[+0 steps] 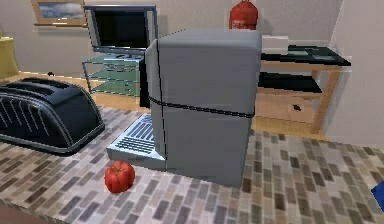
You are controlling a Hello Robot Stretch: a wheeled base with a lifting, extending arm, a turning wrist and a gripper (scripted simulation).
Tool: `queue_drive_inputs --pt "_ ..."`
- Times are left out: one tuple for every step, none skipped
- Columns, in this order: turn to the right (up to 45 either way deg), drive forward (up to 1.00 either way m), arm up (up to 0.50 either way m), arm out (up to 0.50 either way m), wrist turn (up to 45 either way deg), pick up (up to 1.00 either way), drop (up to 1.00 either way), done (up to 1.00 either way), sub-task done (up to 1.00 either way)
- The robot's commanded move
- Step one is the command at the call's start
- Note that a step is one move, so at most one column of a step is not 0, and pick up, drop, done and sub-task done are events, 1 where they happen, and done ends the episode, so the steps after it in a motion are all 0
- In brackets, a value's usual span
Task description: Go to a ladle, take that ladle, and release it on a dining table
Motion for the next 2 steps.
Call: queue_drive_inputs --pt "0.0 0.0 0.1 0.0 0.0 0.0 0.0 0.0 0.0" --pt "0.0 0.0 0.02 0.0 0.0 0.0 0.0 0.0 0.0"
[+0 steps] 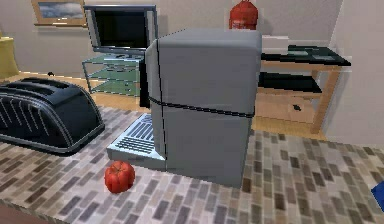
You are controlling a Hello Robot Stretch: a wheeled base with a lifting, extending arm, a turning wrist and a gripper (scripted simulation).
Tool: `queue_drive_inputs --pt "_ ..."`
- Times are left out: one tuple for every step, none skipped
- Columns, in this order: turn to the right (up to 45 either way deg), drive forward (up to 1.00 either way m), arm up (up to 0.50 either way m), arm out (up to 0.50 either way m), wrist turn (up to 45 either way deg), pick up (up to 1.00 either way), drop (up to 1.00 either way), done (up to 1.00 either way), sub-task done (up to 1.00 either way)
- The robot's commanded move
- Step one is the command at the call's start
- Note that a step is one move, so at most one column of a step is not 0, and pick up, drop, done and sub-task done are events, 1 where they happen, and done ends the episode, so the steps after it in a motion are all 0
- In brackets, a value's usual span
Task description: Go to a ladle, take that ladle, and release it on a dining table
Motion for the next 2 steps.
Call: queue_drive_inputs --pt "0.0 0.0 0.0 0.0 -45.0 0.0 0.0 0.0 0.0" --pt "0.0 0.0 0.0 0.0 -45.0 0.0 0.0 0.0 0.0"
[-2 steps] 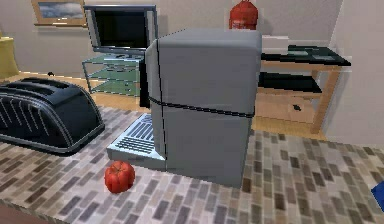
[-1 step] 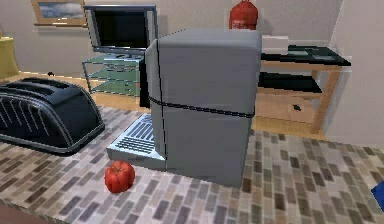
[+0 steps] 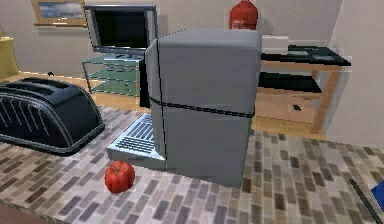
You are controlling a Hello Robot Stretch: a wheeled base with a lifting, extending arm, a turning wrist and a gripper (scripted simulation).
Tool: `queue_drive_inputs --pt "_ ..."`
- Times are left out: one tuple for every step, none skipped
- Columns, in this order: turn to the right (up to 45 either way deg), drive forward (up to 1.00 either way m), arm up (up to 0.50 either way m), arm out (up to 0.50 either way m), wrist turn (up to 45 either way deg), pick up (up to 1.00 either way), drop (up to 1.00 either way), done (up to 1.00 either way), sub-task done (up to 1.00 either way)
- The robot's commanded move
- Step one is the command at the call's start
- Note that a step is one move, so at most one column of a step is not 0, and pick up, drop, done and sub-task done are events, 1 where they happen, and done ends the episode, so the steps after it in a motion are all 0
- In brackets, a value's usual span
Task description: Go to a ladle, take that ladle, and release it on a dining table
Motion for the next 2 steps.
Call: queue_drive_inputs --pt "0.0 0.0 0.0 0.0 -3.0 0.0 0.0 0.0 0.0" --pt "0.0 0.0 0.0 -0.28 0.0 0.0 0.0 0.0 0.0"
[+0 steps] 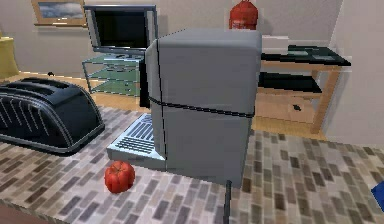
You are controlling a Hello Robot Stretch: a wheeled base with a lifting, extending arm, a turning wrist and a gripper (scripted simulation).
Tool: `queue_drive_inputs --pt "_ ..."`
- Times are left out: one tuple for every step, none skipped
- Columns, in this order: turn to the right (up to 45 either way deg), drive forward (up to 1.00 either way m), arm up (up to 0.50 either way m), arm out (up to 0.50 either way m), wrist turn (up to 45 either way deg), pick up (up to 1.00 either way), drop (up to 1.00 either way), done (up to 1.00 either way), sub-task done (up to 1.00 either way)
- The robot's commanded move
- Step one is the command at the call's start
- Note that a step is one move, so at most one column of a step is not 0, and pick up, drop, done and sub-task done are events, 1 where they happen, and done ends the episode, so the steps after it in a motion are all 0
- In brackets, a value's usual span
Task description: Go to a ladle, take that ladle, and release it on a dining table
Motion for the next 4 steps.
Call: queue_drive_inputs --pt "-45.0 0.0 0.0 0.0 0.0 0.0 0.0 0.0 0.0" --pt "-45.0 0.0 0.0 0.0 0.0 0.0 0.0 0.0 0.0" --pt "-45.0 0.0 0.0 0.0 0.0 0.0 0.0 0.0 0.0" --pt "0.0 0.15 0.0 0.0 0.0 0.0 0.0 0.0 0.0"
